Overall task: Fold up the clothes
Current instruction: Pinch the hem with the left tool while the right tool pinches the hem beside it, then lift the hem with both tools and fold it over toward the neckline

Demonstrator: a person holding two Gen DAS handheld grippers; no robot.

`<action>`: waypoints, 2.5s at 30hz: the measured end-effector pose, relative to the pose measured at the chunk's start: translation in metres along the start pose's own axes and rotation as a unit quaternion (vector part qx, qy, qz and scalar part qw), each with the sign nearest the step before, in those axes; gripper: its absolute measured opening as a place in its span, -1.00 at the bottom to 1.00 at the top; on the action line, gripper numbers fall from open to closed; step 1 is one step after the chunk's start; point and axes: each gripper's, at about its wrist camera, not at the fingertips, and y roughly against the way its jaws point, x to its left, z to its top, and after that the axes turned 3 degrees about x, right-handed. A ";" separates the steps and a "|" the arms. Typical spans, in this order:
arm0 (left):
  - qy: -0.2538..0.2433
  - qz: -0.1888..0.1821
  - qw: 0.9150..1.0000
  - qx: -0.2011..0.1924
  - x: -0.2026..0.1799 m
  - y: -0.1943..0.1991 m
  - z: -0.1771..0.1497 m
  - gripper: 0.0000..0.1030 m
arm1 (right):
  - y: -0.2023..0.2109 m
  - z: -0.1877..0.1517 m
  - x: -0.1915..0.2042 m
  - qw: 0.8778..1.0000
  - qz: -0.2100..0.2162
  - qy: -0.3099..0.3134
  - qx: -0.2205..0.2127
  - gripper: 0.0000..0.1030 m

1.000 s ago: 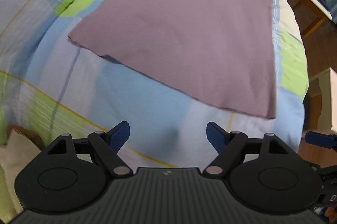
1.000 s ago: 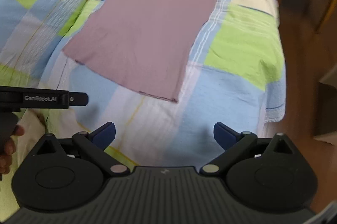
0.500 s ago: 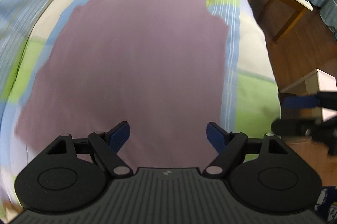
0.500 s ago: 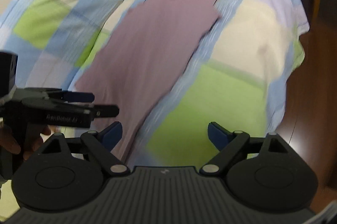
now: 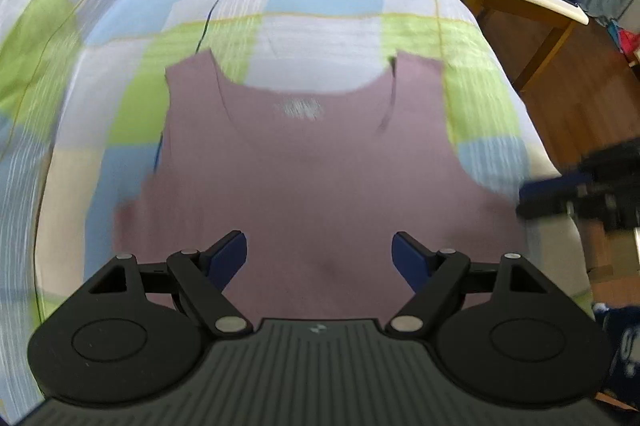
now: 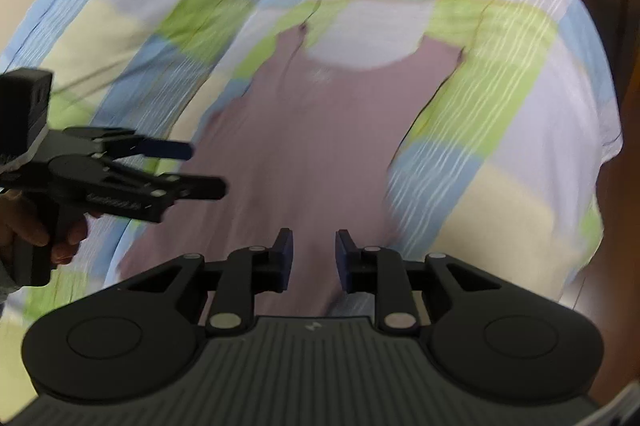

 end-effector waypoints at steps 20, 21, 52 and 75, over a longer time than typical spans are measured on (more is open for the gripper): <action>-0.144 -0.001 0.989 0.026 0.087 -0.071 0.112 0.57 | -0.083 0.126 -0.060 0.992 -0.076 0.094 0.018 -0.51; -0.159 0.006 0.987 0.027 0.091 -0.075 0.118 0.57 | -0.086 0.126 -0.062 0.993 -0.066 0.091 0.023 -0.51; -0.393 -0.006 0.917 0.060 0.076 -0.098 0.117 -1.00 | -0.077 0.125 -0.065 0.995 -0.027 0.101 0.009 -0.96; -0.423 0.156 0.892 -0.042 0.008 0.046 -0.219 -1.00 | -0.006 -0.165 0.167 0.943 -0.039 0.327 -0.049 -0.96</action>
